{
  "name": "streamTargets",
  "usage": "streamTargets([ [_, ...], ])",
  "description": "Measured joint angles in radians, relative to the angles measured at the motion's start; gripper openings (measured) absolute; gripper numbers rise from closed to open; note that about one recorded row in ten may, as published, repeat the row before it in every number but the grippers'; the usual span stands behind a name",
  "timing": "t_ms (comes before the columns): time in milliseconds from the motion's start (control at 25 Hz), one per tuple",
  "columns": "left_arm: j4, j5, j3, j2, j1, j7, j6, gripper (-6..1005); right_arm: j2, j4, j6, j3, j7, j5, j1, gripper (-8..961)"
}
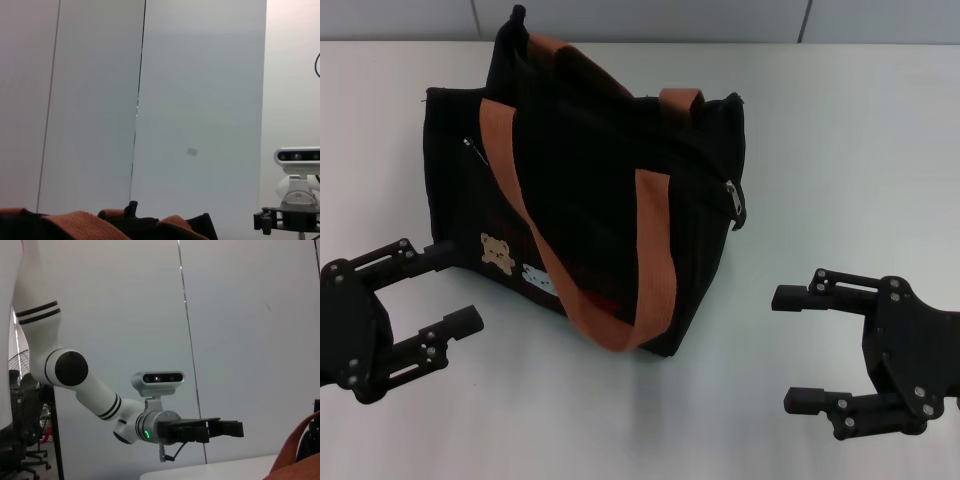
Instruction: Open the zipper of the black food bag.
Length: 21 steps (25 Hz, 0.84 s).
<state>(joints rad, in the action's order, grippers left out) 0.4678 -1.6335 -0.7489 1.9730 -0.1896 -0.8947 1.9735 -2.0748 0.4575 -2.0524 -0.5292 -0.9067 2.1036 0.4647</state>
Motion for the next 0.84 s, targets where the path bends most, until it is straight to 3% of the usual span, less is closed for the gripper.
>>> streamTargets([
  [840, 0.002, 0.0, -0.003, 0.012, -0.002, 0.011, 0.002, 643, -0.001, -0.001, -0.008, 0.006, -0.006, -0.007, 0.008, 813],
])
